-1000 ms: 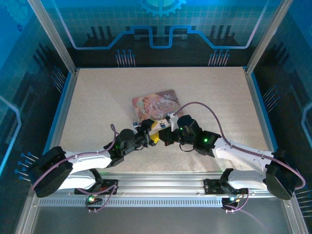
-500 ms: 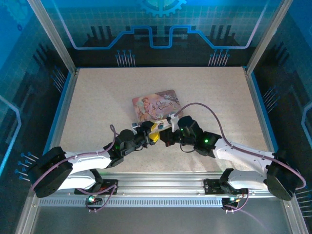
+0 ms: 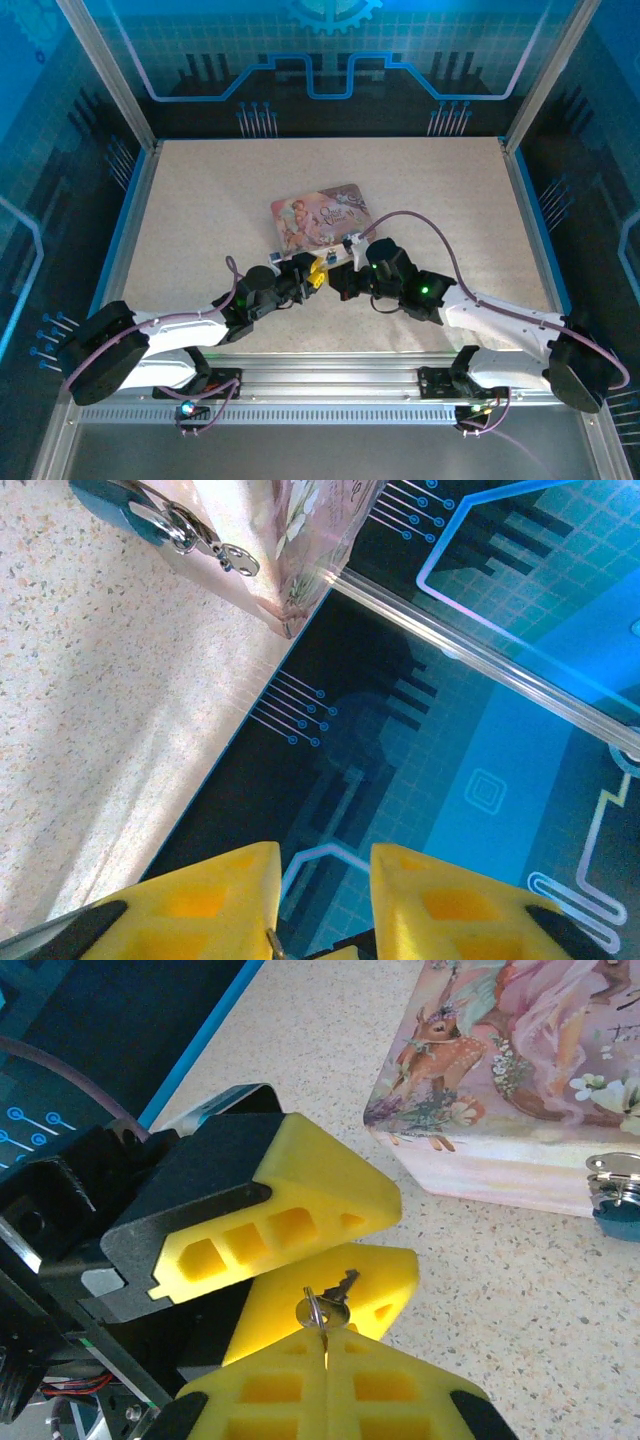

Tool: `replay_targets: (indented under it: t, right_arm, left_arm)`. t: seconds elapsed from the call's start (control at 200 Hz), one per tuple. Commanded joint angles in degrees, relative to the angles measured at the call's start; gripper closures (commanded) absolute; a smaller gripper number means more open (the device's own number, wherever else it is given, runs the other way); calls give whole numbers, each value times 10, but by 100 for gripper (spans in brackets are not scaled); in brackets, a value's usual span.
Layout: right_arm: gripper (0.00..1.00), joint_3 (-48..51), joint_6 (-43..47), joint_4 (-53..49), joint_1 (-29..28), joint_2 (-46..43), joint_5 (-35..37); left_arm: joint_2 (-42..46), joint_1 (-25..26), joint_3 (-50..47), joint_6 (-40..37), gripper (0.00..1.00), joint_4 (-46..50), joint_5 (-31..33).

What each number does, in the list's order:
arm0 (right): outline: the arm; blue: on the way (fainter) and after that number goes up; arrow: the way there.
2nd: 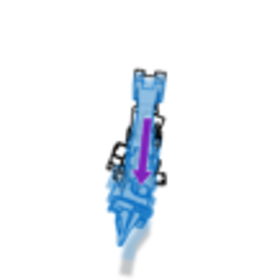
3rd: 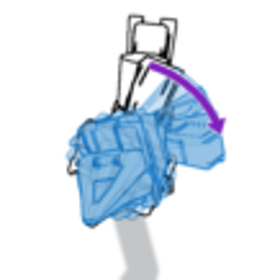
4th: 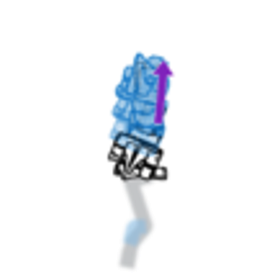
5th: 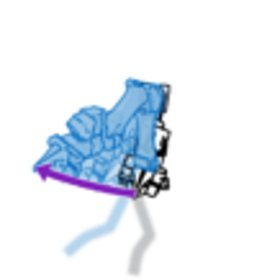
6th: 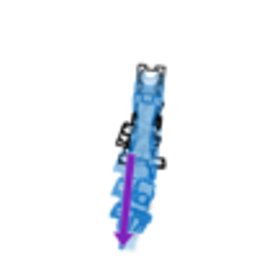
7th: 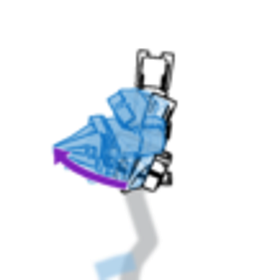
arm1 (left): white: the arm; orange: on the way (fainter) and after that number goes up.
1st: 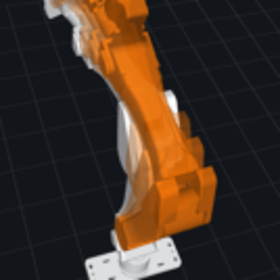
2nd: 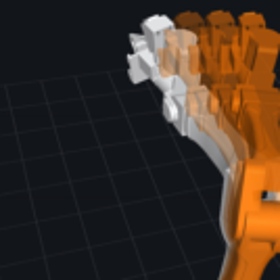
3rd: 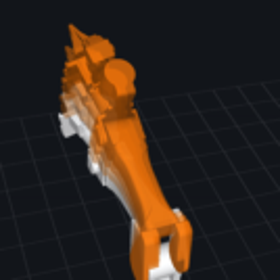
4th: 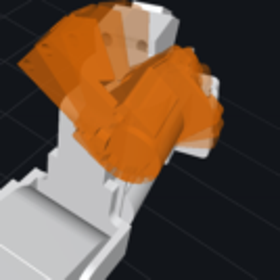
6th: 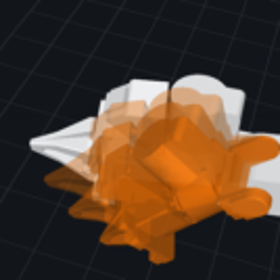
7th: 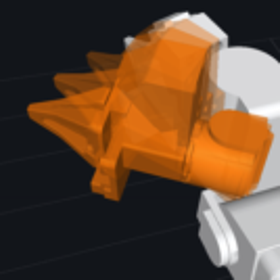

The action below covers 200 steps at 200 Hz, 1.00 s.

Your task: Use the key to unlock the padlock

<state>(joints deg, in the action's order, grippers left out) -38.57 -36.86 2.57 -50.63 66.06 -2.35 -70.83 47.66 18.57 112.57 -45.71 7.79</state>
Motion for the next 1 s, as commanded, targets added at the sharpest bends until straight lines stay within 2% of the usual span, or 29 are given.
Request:
replay_targets:
  t: [0.0, 0.355, 0.995]
  right_arm:
    - [98, 8, -8, 1, -10, -11, 10]
    - [98, 12, -12, 2, -10, -19, 17]
    - [98, 26, -16, -1, -10, -42, 32]
  left_arm:
    - [12, 6, -5, 1, 73, 0, 10]
    - [12, 7, -2, -5, 87, 7, 8]
    - [13, 7, -2, -15, 92, 19, 10]
